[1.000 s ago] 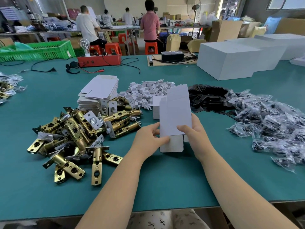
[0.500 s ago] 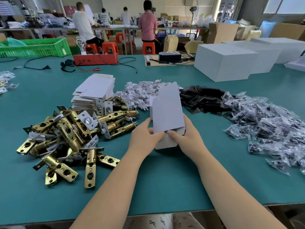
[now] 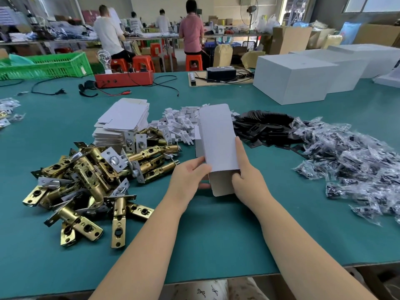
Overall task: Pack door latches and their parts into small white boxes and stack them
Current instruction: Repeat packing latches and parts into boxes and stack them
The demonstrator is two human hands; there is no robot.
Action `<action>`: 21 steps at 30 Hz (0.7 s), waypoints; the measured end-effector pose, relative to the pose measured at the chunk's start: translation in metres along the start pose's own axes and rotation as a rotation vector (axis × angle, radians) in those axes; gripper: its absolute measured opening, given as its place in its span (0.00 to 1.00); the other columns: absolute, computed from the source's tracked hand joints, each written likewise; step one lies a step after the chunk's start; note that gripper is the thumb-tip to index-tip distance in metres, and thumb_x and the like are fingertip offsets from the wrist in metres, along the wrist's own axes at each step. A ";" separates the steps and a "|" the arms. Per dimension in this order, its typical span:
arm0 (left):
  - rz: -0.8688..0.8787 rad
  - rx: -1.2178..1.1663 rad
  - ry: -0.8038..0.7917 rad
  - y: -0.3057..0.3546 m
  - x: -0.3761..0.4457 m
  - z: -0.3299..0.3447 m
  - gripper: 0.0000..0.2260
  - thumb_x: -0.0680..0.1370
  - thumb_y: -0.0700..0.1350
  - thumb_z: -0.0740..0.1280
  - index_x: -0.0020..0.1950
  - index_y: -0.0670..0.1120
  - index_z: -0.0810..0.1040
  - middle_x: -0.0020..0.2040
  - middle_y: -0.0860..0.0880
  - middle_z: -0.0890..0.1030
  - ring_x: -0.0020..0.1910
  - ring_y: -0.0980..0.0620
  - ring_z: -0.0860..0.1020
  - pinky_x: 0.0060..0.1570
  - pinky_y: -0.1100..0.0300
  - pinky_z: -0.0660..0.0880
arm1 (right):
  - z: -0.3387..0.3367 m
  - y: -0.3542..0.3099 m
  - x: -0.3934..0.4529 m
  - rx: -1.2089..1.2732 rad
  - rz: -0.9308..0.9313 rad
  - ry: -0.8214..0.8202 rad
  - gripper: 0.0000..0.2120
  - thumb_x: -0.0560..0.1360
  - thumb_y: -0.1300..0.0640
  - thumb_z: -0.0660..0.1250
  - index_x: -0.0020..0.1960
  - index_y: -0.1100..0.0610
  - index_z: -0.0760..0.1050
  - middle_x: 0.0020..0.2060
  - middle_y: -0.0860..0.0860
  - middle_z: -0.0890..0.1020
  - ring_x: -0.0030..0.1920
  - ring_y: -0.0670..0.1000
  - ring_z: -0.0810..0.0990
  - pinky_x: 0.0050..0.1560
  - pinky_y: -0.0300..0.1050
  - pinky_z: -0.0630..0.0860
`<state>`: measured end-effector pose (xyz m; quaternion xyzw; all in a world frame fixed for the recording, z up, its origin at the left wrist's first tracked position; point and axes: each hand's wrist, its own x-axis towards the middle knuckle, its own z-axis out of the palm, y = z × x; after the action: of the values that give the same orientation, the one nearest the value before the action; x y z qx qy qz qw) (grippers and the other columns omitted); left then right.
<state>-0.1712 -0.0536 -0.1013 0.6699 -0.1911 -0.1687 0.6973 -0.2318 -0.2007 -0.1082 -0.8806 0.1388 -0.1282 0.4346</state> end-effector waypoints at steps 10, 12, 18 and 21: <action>-0.066 0.132 0.151 -0.001 0.007 -0.001 0.18 0.80 0.47 0.66 0.44 0.31 0.80 0.41 0.37 0.82 0.38 0.49 0.76 0.41 0.57 0.71 | -0.001 -0.008 0.003 0.400 0.104 0.091 0.13 0.78 0.42 0.58 0.59 0.46 0.69 0.53 0.47 0.78 0.45 0.37 0.75 0.41 0.36 0.69; -0.060 0.134 0.108 -0.002 0.006 0.002 0.17 0.80 0.46 0.66 0.44 0.31 0.80 0.41 0.40 0.82 0.38 0.48 0.76 0.41 0.57 0.70 | -0.004 -0.003 0.010 0.435 0.204 0.161 0.18 0.80 0.44 0.56 0.50 0.59 0.73 0.46 0.51 0.79 0.39 0.47 0.75 0.38 0.40 0.69; -0.212 -0.093 -0.016 -0.002 0.009 0.000 0.11 0.79 0.41 0.66 0.40 0.44 0.86 0.46 0.43 0.85 0.43 0.48 0.83 0.43 0.53 0.81 | -0.010 0.005 0.013 0.287 0.161 0.231 0.19 0.81 0.49 0.58 0.36 0.59 0.64 0.31 0.52 0.67 0.30 0.50 0.63 0.26 0.37 0.59; -0.257 -0.170 0.038 -0.001 0.008 0.003 0.08 0.78 0.46 0.68 0.45 0.43 0.84 0.47 0.44 0.86 0.44 0.48 0.84 0.45 0.54 0.81 | -0.007 0.000 0.011 0.303 0.142 0.143 0.20 0.81 0.49 0.59 0.42 0.68 0.71 0.35 0.55 0.74 0.35 0.51 0.70 0.35 0.45 0.66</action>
<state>-0.1659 -0.0597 -0.1019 0.6307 -0.0754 -0.2594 0.7275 -0.2236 -0.2097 -0.1035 -0.7817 0.2105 -0.1789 0.5591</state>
